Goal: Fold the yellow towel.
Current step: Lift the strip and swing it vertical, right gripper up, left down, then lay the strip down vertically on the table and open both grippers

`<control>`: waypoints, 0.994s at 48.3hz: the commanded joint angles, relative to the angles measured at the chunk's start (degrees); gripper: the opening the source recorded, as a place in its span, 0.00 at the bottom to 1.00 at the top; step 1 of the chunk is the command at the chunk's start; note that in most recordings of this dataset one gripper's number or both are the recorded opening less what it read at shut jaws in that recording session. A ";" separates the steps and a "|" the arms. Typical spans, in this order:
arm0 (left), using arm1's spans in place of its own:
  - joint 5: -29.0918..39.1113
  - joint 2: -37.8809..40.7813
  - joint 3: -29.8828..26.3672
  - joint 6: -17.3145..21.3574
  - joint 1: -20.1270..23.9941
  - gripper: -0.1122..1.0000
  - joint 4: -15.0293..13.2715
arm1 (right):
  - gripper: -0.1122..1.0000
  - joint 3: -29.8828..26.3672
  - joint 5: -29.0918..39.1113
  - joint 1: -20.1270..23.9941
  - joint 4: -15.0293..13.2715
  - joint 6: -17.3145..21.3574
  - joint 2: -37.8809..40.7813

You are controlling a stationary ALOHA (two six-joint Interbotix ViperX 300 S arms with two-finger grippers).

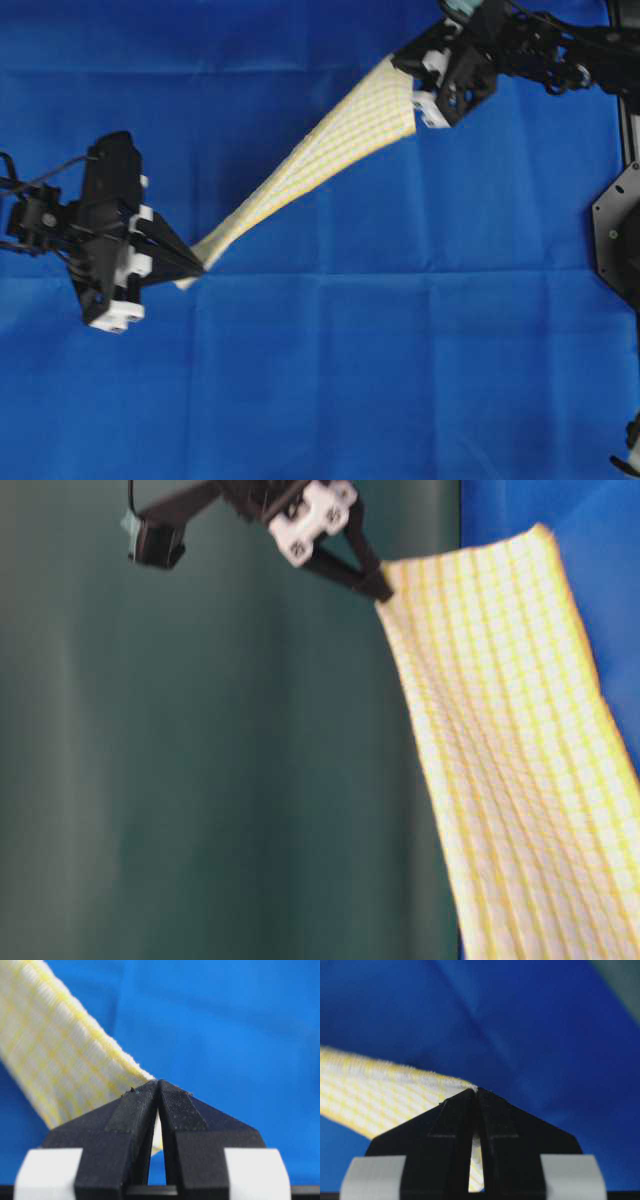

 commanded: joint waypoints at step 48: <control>-2.29 27.42 -36.12 2.29 -0.97 0.11 0.35 | 0.12 -9.14 0.26 -6.15 -5.01 -0.44 4.75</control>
